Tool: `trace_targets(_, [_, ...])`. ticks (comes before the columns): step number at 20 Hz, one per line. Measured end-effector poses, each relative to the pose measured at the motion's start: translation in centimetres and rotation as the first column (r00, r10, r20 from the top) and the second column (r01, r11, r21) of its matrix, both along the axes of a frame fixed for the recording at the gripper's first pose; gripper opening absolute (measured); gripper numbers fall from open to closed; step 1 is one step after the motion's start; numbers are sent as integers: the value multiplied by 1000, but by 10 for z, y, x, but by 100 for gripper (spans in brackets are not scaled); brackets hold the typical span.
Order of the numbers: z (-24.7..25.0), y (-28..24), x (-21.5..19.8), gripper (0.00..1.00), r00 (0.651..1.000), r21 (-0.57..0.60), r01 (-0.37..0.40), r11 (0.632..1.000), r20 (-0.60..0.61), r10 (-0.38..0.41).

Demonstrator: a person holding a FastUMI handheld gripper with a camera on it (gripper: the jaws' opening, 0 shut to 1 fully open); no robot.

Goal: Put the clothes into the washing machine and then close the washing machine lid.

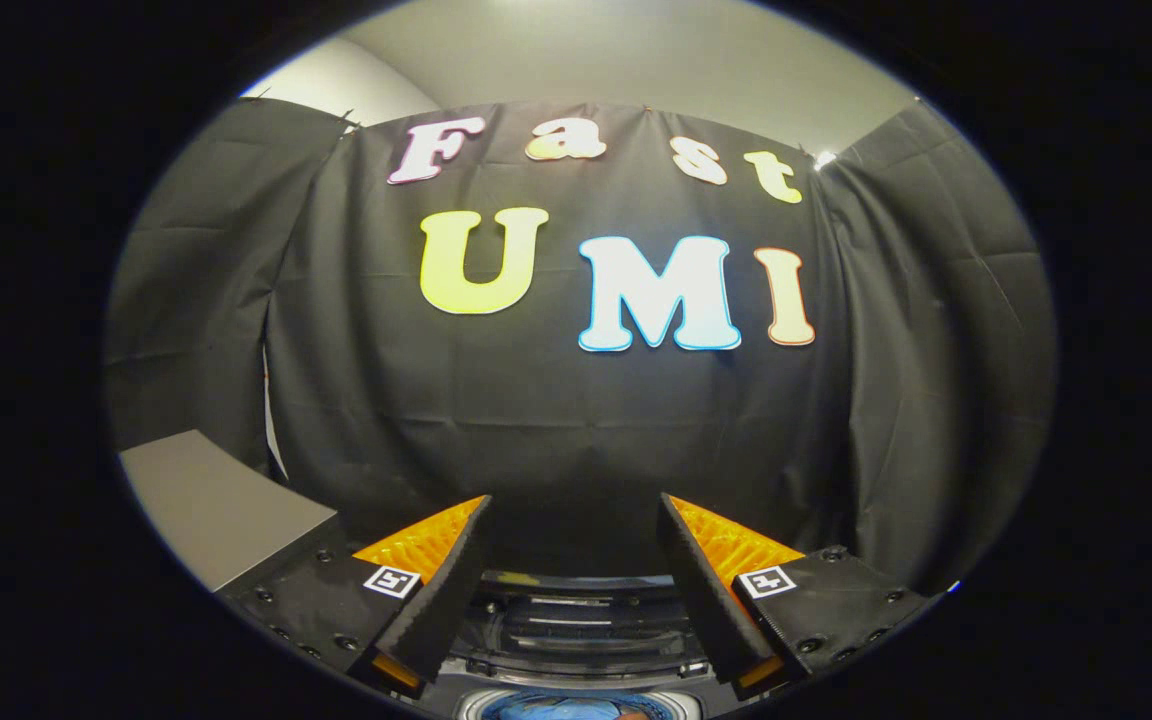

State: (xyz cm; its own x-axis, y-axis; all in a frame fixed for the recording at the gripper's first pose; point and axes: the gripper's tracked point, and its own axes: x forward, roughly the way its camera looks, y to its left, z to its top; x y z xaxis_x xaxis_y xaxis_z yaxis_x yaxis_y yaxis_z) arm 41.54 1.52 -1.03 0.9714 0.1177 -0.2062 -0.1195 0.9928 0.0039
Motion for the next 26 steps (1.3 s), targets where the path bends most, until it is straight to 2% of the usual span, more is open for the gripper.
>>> trace_targets(6, [-26,-2,25,100,998,-4,21,1000,-60,-21])
trace_targets(11, [-41,1,26,100,995,5,6,1000,-103,-6])
trace_targets(13, [-54,3,23,100,992,1,-5,1000,-127,5])
trace_targets(16, [-52,1,8,100,995,42,-3,999,-95,7])
trace_targets(26, [-48,-3,-33,100,999,43,-33,999,-39,35])
